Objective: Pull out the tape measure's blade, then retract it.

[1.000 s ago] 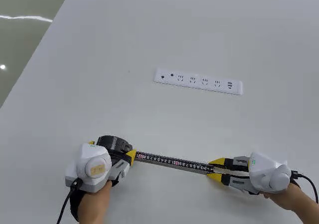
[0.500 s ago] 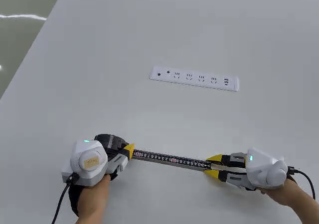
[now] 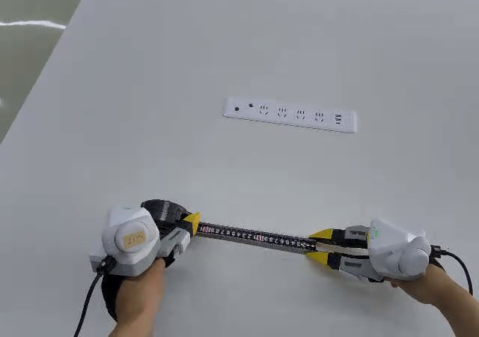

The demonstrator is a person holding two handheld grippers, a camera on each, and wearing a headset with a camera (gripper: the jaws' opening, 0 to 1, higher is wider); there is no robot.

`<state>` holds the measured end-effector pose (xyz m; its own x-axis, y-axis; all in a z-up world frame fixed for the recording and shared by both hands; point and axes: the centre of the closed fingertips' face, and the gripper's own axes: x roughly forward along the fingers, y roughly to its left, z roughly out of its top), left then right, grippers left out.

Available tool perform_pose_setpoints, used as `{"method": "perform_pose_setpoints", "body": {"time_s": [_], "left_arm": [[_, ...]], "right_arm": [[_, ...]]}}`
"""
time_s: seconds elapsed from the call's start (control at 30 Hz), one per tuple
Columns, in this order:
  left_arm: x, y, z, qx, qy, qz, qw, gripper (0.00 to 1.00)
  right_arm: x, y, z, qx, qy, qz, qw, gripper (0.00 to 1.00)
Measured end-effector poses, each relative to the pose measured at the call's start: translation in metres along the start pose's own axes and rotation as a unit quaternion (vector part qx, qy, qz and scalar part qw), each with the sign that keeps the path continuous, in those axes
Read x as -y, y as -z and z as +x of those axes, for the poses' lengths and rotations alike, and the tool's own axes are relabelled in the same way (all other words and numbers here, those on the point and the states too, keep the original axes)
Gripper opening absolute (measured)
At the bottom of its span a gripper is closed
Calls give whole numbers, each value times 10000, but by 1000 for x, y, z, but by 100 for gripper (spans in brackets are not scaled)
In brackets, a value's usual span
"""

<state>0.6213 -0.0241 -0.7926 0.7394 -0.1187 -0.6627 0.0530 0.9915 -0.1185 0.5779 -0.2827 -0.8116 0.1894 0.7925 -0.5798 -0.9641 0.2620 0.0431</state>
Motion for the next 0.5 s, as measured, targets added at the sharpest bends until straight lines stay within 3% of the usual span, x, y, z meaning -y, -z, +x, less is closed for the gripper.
{"method": "perform_pose_setpoints", "body": {"time_s": [0.5], "left_arm": [[1,0,0,5,69,94,9999,64]], "right_arm": [[0,-6,0,16,7,-86,10000,14]]}}
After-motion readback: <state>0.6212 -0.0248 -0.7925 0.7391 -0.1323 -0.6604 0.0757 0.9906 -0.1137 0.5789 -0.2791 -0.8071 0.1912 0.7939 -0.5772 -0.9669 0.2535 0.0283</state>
